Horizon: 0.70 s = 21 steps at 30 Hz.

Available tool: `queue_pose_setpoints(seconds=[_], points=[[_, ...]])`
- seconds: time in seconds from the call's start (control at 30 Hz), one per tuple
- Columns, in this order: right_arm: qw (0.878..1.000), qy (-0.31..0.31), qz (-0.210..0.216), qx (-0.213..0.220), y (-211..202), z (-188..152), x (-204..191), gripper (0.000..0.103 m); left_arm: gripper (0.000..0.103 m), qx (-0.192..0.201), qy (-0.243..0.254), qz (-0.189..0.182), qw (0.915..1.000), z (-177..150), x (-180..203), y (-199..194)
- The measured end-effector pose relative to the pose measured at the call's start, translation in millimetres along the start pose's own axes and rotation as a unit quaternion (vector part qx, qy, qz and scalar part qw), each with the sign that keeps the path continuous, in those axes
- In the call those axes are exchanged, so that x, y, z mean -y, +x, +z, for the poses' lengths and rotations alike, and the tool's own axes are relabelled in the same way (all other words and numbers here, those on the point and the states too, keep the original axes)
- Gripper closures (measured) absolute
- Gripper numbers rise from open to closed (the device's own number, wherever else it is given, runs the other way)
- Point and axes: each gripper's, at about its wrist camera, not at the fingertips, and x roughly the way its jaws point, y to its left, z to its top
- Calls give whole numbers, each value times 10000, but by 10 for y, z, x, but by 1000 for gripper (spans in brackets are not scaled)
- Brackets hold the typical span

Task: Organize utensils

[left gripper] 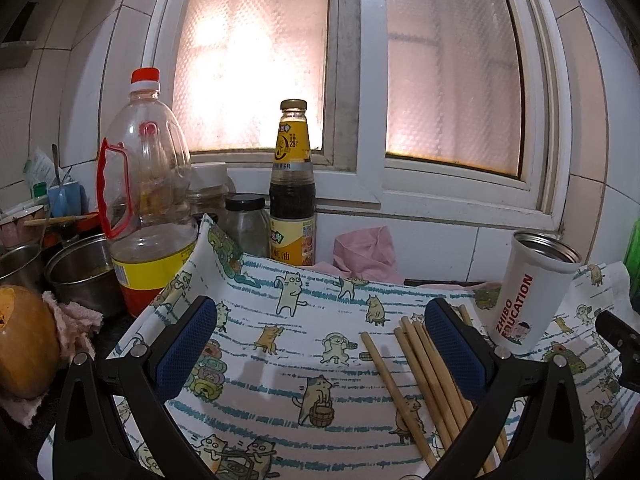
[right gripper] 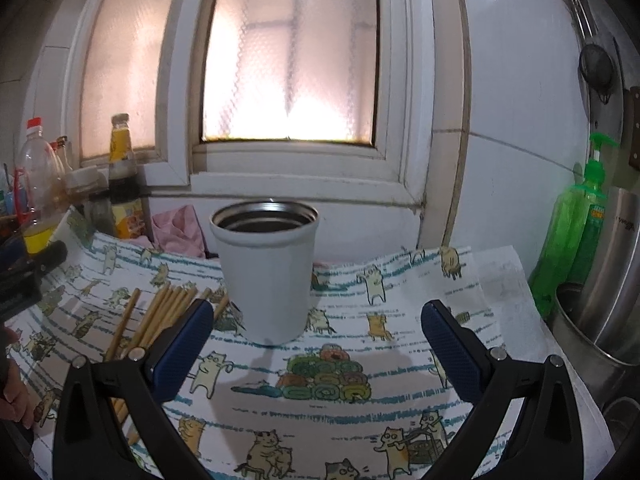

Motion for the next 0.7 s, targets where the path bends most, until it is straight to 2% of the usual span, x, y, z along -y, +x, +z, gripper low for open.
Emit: queue_pose_setpoints(seconds=[0.2, 0.37, 0.57, 0.7], points=[[9992, 111, 148, -341, 73, -21, 32, 0, 0, -395, -199, -366, 9984, -20, -63, 96], [9969, 159, 330, -700, 159, -55, 24, 0, 0, -645, -548, -862, 9927, -58, -164, 165], [9934, 294, 427, -1021, 247, -108, 52, 0, 0, -1140, -544, -730, 9893, -98, -132, 318], [9870, 399, 675, -1405, 349, -159, 79, 0, 0, -1564, -431, -256, 9864, -149, -104, 444]])
